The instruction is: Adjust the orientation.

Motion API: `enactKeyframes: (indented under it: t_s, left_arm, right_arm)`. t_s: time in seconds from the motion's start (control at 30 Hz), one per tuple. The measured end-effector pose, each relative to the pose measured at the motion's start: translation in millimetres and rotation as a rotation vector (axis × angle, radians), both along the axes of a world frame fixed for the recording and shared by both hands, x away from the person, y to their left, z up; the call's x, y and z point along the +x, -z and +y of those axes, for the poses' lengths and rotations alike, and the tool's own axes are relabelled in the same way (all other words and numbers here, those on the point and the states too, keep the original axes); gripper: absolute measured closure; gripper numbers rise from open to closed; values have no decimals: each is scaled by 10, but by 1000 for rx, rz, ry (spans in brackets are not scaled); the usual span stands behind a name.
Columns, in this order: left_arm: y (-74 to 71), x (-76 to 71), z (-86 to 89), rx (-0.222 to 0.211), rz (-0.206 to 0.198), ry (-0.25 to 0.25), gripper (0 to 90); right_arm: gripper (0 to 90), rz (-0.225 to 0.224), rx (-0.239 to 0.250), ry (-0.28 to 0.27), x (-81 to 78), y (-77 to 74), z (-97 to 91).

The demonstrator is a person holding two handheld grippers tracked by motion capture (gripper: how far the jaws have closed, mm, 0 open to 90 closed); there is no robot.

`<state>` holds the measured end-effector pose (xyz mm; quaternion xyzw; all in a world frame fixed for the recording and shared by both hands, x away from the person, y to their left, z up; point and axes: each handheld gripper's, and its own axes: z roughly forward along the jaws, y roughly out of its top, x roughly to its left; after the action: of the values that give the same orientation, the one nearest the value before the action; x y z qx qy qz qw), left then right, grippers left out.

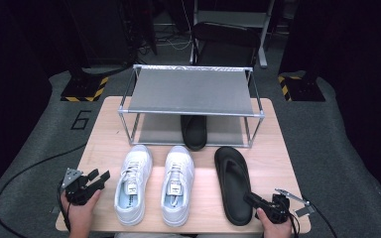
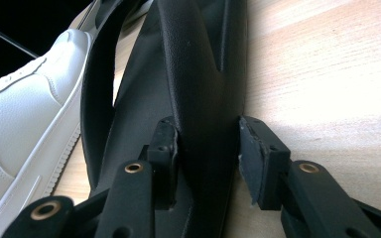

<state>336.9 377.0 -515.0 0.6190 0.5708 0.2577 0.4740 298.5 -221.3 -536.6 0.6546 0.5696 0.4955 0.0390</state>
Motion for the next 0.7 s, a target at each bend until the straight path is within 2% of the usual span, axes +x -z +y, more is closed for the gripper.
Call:
enactKeyframes:
  t_s: [0.07, 0.33, 0.4, 0.57, 0.7]
  left_arm:
    - [-5, -2, 9, 0, 8, 5, 463]
    - [-8, -3, 12, -4, 7, 4, 463]
    - [-8, -3, 12, -3, 7, 5, 463]
    - [-11, -4, 20, -2, 10, 7, 464]
    - [-11, -5, 22, -3, 10, 6, 464]
  right_arm:
    - [616, -5, -18, -3, 0, 2, -13]
    - [643, -7, -20, 3, 8, -11, 9]
    - [649, -5, -13, 17, 1, -12, 18]
    - [657, -15, -35, 37, -26, -48, 29]
    - [661, -22, -20, 39, -41, -56, 24]
